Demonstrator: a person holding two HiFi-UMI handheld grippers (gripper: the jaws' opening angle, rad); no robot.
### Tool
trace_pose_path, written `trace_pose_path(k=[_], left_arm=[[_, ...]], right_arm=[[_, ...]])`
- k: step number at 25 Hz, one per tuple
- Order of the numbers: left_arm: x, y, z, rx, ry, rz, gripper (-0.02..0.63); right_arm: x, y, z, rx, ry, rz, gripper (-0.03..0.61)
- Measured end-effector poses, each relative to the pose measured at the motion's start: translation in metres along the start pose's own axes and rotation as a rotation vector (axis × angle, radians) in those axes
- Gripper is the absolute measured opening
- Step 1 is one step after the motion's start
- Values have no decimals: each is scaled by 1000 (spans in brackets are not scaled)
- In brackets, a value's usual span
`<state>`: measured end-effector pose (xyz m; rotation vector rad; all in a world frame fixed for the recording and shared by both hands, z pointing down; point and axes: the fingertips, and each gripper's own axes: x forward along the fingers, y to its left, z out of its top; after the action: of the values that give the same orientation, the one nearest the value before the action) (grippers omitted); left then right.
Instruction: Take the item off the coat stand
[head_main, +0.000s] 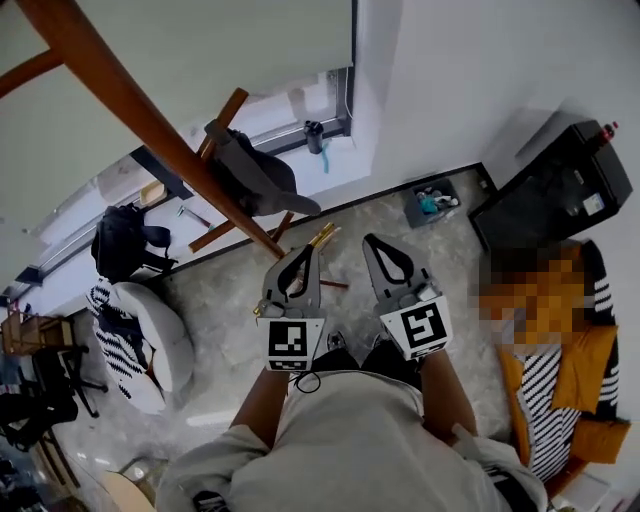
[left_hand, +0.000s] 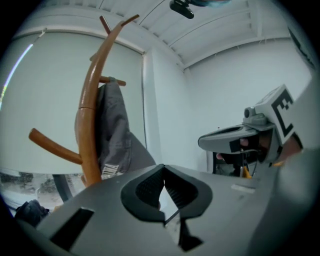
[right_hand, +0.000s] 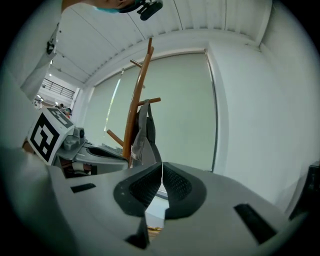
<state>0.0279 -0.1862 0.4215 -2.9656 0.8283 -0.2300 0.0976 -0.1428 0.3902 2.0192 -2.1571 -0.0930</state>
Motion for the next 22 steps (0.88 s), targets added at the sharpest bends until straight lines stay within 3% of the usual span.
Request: trace_pose_path(k=[8, 13, 22], left_arm=[[-21, 48, -13, -46, 47, 295, 11], [-32, 55, -13, -65, 67, 462, 9], [-53, 45, -24, -107, 112, 663, 9]], right_arm=[[58, 12, 17, -22, -91, 232, 6], [74, 17, 28, -10, -124, 382, 6], [75, 24, 31, -66, -131, 546, 8]])
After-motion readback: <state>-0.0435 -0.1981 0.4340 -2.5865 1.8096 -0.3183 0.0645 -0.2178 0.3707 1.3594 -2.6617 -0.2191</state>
